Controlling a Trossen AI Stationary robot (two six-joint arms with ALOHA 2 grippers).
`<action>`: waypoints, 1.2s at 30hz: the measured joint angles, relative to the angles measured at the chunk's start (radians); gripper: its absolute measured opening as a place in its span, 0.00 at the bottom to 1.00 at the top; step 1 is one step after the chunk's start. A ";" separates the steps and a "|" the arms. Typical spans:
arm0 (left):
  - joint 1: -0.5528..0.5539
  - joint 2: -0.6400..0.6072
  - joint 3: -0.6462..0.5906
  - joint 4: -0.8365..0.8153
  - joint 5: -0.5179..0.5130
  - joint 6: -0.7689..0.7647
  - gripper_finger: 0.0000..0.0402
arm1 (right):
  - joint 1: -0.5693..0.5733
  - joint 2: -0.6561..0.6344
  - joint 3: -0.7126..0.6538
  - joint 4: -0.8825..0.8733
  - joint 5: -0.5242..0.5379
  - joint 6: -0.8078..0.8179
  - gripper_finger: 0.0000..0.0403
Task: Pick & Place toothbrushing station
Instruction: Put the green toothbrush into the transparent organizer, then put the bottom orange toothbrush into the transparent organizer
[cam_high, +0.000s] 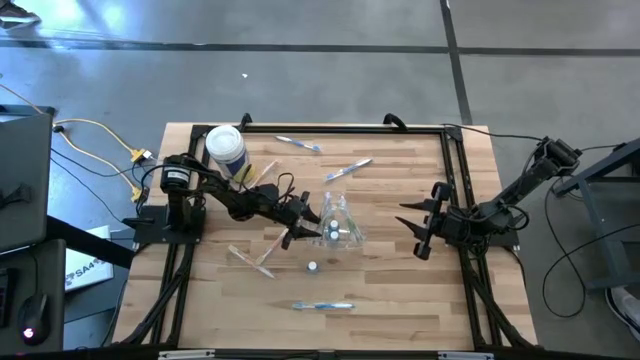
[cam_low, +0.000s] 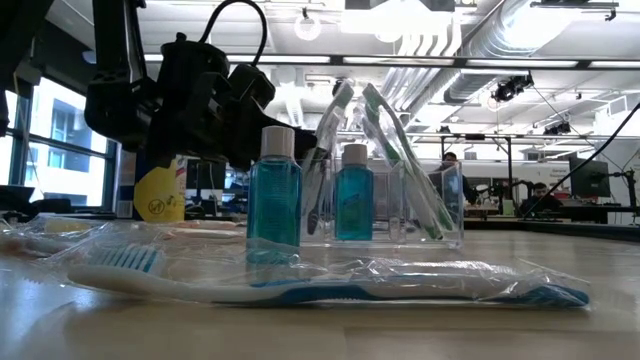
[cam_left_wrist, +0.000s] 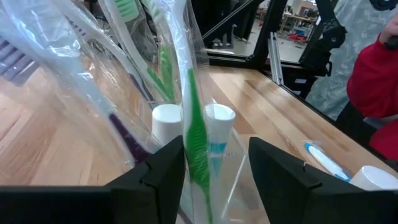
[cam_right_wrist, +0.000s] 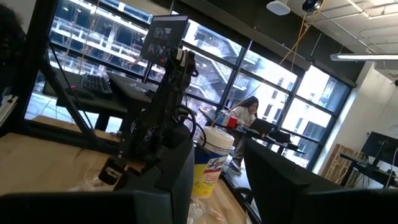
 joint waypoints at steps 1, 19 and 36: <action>0.000 0.000 0.000 0.000 0.000 0.000 0.44 | 0.000 0.000 0.000 -0.004 0.000 0.000 0.33; -0.008 -0.099 -0.002 -0.184 -0.002 0.036 0.43 | 0.000 0.000 0.000 -0.009 0.000 0.000 0.33; -0.023 -0.282 -0.003 -0.422 -0.046 0.090 0.43 | 0.000 0.000 0.000 -0.011 0.000 0.000 0.33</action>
